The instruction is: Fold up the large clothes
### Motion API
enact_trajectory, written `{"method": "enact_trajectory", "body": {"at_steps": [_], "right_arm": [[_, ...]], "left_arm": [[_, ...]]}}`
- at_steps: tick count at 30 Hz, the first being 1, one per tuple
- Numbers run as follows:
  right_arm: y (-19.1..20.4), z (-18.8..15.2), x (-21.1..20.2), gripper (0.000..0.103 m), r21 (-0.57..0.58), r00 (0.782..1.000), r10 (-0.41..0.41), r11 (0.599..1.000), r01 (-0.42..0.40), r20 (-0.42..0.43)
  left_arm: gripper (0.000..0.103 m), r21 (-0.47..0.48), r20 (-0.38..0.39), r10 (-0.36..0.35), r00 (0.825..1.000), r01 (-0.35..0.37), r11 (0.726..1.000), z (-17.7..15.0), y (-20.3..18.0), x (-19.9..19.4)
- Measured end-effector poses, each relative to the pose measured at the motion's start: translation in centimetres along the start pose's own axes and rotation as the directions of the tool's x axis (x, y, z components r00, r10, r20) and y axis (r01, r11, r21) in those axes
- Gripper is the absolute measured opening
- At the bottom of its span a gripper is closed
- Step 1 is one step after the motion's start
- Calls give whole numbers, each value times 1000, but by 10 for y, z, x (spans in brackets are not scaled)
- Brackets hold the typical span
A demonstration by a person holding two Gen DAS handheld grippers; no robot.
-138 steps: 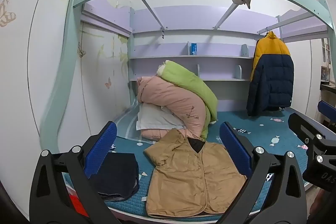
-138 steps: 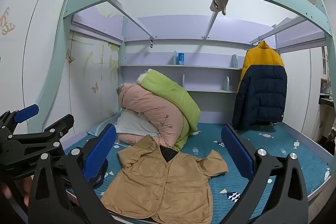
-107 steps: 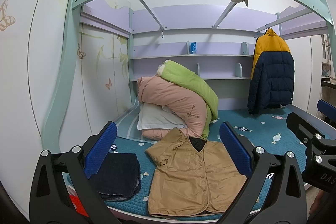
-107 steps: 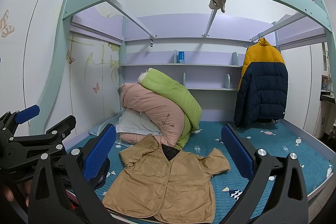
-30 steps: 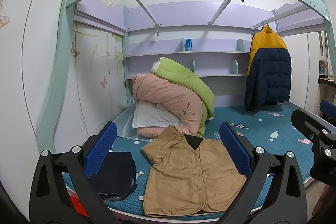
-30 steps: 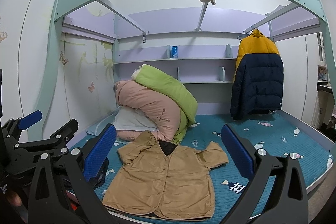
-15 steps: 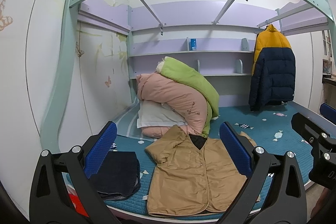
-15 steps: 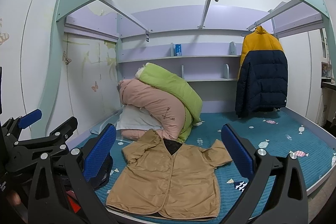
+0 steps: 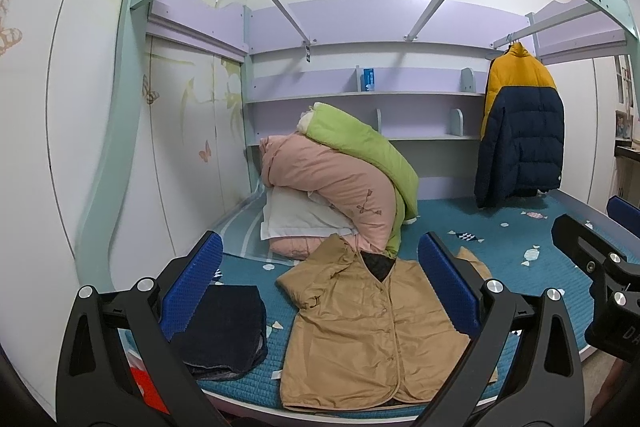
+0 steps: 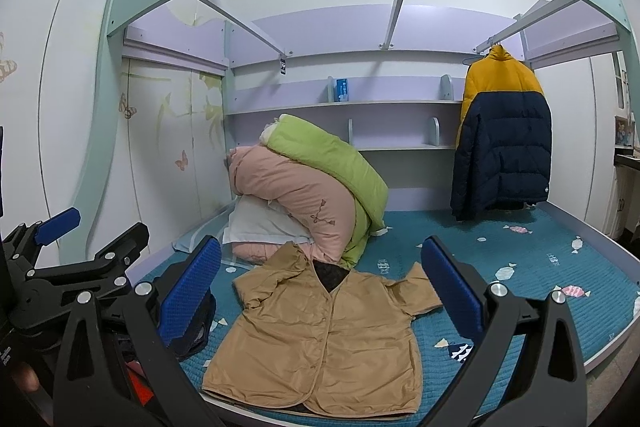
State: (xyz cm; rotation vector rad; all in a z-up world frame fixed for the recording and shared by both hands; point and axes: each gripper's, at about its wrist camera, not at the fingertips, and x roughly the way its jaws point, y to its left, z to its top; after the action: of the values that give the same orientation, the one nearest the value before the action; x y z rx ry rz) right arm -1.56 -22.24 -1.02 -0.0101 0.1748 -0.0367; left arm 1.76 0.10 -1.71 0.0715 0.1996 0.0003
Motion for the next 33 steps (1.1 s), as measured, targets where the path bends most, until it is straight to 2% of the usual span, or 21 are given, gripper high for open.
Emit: {"method": "enact_trajectory", "body": {"at_steps": [11,20,29,33], "right_arm": [[0,-2,9,97,-2,1000,9,1000,-9,-10],[-4,-9,23,97,8,999,15,1000,-14,-32],[-16,-25,58,97,36,995,16,999,-12,-94],[-27,-41,88,97,59,989,5,998,4,-151]], "left_arm": [[98,2,-9,2,1000,-2,1000,-3,0,4],[98,7,-33,5,999,-5,1000,-9,-5,22],[98,32,-101,17,995,-14,999,-23,-13,59],[98,37,-179,33,983,-27,999,-40,-11,94]]}}
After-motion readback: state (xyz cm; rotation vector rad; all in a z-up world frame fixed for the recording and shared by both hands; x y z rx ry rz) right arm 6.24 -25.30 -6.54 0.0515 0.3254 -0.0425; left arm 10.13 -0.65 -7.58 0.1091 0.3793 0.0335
